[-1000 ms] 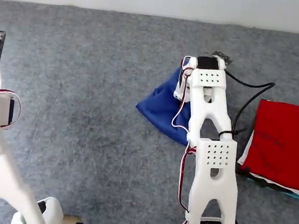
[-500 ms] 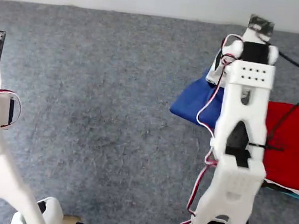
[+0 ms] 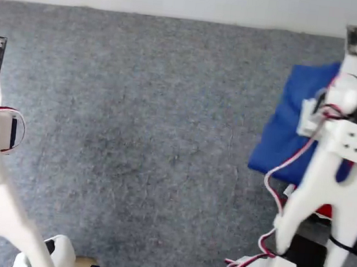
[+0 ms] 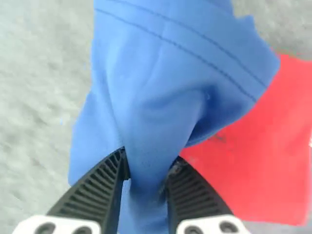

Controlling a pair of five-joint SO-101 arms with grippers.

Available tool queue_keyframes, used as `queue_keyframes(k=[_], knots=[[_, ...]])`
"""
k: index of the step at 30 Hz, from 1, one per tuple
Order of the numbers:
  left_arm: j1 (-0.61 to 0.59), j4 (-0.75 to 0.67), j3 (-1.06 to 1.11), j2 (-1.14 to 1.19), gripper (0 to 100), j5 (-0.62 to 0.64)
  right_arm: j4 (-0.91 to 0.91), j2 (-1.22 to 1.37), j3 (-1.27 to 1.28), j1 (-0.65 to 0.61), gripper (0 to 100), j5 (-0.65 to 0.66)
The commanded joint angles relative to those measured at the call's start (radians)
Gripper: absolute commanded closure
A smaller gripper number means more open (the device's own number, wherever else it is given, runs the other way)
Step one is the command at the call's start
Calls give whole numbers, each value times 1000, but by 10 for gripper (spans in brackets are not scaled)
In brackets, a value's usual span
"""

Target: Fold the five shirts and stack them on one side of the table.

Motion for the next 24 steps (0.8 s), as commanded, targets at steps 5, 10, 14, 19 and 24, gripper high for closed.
queue_keyframes(k=[5,10,14,19,24], knots=[[2,-14,24,-20,986,-6,-217,-48,204,246,989,287],[2,-31,81,-21,986,-5,-361,-51,304,288,918,385],[2,-61,91,-25,986,-6,-337,-79,229,320,710,315],[2,-61,90,-25,986,-6,-228,-122,109,318,660,249],[2,-61,88,-28,986,-6,-163,-114,104,286,728,245]])
